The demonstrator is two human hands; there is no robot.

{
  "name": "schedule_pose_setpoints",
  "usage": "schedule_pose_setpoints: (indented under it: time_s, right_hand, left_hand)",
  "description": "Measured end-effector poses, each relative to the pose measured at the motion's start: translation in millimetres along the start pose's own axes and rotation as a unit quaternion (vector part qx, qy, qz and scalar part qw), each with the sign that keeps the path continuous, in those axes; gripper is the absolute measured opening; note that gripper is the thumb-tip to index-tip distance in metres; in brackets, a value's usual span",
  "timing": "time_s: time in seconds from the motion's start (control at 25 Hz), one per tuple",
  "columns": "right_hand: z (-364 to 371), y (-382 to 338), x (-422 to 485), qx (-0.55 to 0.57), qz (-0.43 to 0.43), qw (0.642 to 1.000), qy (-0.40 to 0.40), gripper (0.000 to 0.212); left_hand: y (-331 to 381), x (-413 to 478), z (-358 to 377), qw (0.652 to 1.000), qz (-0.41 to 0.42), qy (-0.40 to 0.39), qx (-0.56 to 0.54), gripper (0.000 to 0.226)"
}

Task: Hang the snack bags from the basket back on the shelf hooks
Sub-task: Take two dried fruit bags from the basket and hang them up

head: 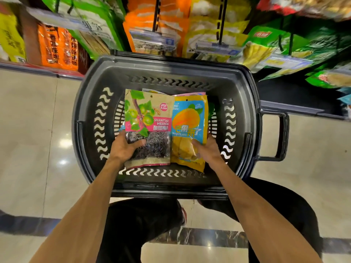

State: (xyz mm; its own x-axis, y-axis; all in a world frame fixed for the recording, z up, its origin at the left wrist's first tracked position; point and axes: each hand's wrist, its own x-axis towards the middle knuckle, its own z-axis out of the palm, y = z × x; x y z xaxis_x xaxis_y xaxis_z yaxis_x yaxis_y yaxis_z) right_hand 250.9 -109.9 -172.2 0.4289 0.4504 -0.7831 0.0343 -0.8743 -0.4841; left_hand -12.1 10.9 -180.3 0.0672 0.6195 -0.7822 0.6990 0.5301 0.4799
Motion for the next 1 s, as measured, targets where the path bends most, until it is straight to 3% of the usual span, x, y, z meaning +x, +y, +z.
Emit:
schedule_pose_setpoints:
  time_s: [0.12,0.24,0.52,0.72,0.84,1.0]
  right_hand:
    - [-14.0,-20.2,-36.4,-0.075,-0.043,0.996,0.034,0.047]
    - [-44.9,-47.8,-92.6,-0.096,-0.069,0.992,0.041,0.037]
    - [-144.2,-144.1,-264.7,-0.009,-0.156,0.985,0.067,0.026]
    - [-201.2,-225.0,-384.8,0.027,-0.27,0.957,0.102,0.026]
    - [-227.0,-260.7,-454.6,0.062,-0.339,0.928,0.145,0.035]
    - [-271.6,-279.4,-535.7,0.146,-0.391,0.889,0.189,0.014]
  left_hand:
    - [27.8,-50.7,-11.2,0.996,0.062,0.061,0.016,0.059]
    - [61.4,-120.2,-39.9,0.988,0.122,0.088,-0.022,0.054]
    - [157.4,-288.3,-132.2,0.973,0.182,0.109,-0.096,0.042]
    - [220.9,-392.8,-196.8,0.951,0.241,0.101,-0.165,0.044]
    - [256.0,-451.7,-220.5,0.927,0.313,0.12,-0.169,0.03]
    - [298.9,-529.9,-244.7,0.898,0.39,0.118,-0.166,0.027]
